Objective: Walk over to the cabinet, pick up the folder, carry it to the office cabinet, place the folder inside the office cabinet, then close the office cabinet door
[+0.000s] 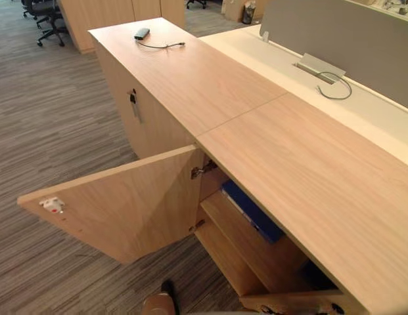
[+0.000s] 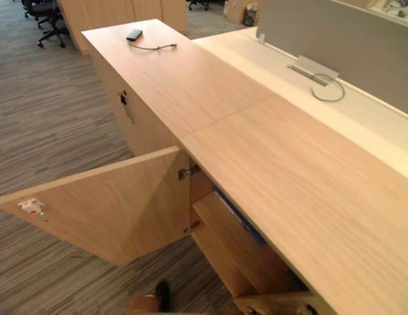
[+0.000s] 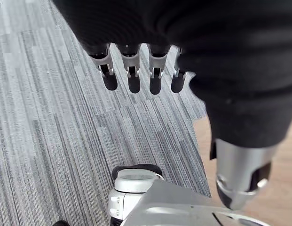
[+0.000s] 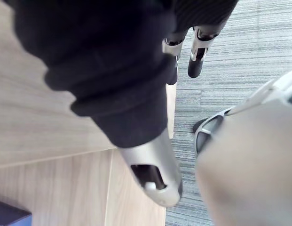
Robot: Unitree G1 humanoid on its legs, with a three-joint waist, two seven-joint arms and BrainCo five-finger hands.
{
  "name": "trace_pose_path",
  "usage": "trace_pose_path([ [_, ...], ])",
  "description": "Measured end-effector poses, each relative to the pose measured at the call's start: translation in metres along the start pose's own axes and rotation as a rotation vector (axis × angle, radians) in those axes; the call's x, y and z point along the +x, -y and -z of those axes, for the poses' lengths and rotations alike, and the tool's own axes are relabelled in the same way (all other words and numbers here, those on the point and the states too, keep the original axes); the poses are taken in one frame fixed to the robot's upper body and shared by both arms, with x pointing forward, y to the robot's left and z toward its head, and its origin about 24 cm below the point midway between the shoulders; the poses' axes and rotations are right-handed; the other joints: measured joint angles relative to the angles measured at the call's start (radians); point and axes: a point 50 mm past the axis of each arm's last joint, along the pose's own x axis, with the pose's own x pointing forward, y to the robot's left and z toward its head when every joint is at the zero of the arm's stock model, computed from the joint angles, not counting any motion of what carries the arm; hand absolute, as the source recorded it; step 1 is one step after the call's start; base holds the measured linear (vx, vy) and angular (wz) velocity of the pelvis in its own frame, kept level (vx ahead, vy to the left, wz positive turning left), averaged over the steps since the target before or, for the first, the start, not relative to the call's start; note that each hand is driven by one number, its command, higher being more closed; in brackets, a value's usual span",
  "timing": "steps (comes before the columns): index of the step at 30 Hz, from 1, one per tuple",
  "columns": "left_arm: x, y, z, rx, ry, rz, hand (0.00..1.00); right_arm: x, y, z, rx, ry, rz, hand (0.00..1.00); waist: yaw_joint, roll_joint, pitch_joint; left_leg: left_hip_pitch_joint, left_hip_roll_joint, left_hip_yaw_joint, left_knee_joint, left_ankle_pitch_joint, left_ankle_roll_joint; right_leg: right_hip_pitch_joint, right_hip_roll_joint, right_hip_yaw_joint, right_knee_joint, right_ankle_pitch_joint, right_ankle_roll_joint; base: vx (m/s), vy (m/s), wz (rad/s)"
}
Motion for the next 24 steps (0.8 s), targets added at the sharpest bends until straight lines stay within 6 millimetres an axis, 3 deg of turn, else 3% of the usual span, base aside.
trace_pose_path([
  [3,-0.001,0.000,0.006,-0.022,-0.018,-0.023,0.00,0.001,0.008,-0.004,0.018,0.010,0.028,0.00,-0.019,0.020,-0.010,0.005,0.107,-0.079,0.047,-0.025,-0.048,-0.019,-0.036,-0.025,0.011,0.022,0.037,0.06,0.282,0.36],
  [4,-0.002,0.002,0.007,-0.024,-0.021,-0.020,0.00,0.002,0.016,-0.010,0.035,0.023,0.053,0.00,-0.019,0.049,-0.015,0.039,0.135,-0.129,-0.047,0.001,-0.111,-0.039,-0.044,-0.032,0.011,0.039,0.064,0.05,0.446,0.27],
  [5,-0.003,0.008,0.006,-0.026,-0.019,-0.008,0.00,0.002,0.018,-0.015,0.063,0.030,0.063,0.00,-0.020,0.061,-0.009,0.062,0.111,-0.155,-0.117,-0.006,-0.174,-0.047,-0.051,-0.028,0.000,0.063,0.074,0.03,0.476,0.20],
  [6,-0.002,0.005,0.002,-0.015,-0.005,-0.013,0.00,0.002,0.008,-0.013,0.067,0.010,0.042,0.00,-0.018,0.041,0.000,0.066,0.070,-0.148,-0.155,0.017,-0.155,-0.049,-0.071,-0.025,-0.041,0.112,0.056,-0.01,0.329,0.03],
  [7,-0.001,0.004,0.001,-0.007,-0.002,-0.013,0.00,0.002,0.004,-0.012,0.067,0.003,0.034,0.00,-0.018,0.039,-0.001,0.071,0.061,-0.144,-0.171,0.024,-0.151,-0.049,-0.072,-0.025,-0.057,0.140,0.051,-0.04,0.226,-0.05],
  [9,-0.001,0.006,-0.004,0.054,0.026,0.010,0.00,0.001,-0.006,-0.008,0.070,-0.006,0.010,0.00,-0.019,0.048,-0.006,0.140,0.031,-0.103,-0.305,0.088,-0.135,-0.059,-0.091,-0.016,-0.079,0.230,0.054,-0.05,0.178,-0.25],
  [10,-0.001,0.008,-0.006,0.069,0.037,0.020,0.00,0.001,-0.006,-0.009,0.071,-0.001,0.010,0.00,-0.020,0.053,-0.012,0.153,0.024,-0.095,-0.340,0.106,-0.132,-0.070,-0.097,-0.011,-0.078,0.241,0.059,-0.04,0.143,-0.34],
  [13,-0.001,0.015,-0.016,0.096,0.078,0.050,0.00,0.000,-0.007,-0.017,0.070,0.026,0.016,0.00,-0.026,0.065,-0.028,0.183,-0.006,-0.054,-0.484,0.185,-0.119,-0.127,-0.113,0.030,-0.081,0.246,0.062,-0.03,0.086,-0.34],
  [16,-0.001,0.018,-0.016,0.096,0.071,0.055,0.00,0.000,-0.007,-0.021,0.052,0.043,0.015,0.00,-0.044,0.079,-0.027,0.184,-0.006,-0.040,-0.484,0.195,-0.121,-0.132,-0.109,0.034,-0.092,0.246,0.063,-0.05,-0.005,-0.17],
  [24,-0.002,0.017,0.001,-0.013,-0.002,0.036,0.00,0.000,-0.004,-0.026,-0.050,0.071,0.017,0.00,-0.047,0.096,-0.036,0.194,0.006,-0.042,-0.488,0.212,-0.129,-0.111,-0.091,0.031,-0.116,0.212,0.071,-0.06,-0.022,0.00],
])
